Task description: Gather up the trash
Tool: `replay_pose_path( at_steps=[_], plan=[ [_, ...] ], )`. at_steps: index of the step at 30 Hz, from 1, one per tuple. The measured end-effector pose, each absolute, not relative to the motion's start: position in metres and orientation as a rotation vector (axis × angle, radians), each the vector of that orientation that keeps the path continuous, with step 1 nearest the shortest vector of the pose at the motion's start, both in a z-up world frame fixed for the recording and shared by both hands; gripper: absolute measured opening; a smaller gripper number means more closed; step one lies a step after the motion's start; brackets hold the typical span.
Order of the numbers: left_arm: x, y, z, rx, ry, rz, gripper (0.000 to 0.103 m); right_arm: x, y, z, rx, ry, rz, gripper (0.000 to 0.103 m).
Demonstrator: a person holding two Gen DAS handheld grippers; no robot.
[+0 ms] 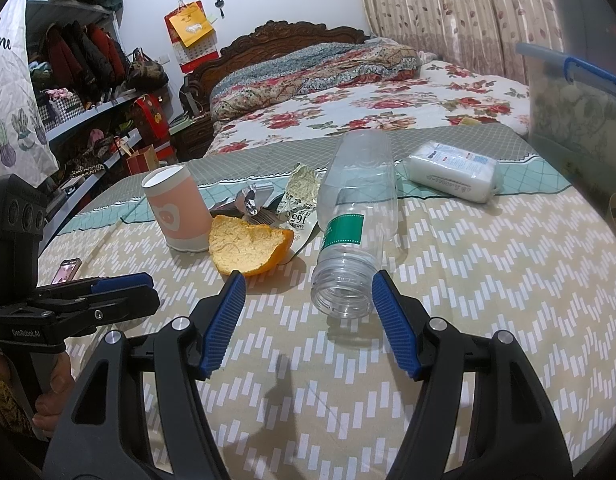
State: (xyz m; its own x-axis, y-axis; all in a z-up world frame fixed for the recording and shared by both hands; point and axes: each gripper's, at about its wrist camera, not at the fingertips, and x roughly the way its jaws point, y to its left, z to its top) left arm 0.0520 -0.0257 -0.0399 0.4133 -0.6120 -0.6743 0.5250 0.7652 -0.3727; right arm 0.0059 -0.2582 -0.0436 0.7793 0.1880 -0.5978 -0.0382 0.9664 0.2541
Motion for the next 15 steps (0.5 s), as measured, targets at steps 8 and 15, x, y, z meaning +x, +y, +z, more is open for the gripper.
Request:
replay_pose_path(
  at_steps=[8, 15],
  plan=[
    [0.0525, -0.0244, -0.0401, -0.110, 0.894, -0.716, 0.072, 0.0061, -0.2576, -0.0428, 0.235, 0.667, 0.123, 0.067],
    [0.0527, -0.0237, -0.0401, -0.111, 0.894, -0.716, 0.072, 0.0061, -0.2577, -0.0424, 0.234, 0.668, 0.123, 0.067]
  ],
)
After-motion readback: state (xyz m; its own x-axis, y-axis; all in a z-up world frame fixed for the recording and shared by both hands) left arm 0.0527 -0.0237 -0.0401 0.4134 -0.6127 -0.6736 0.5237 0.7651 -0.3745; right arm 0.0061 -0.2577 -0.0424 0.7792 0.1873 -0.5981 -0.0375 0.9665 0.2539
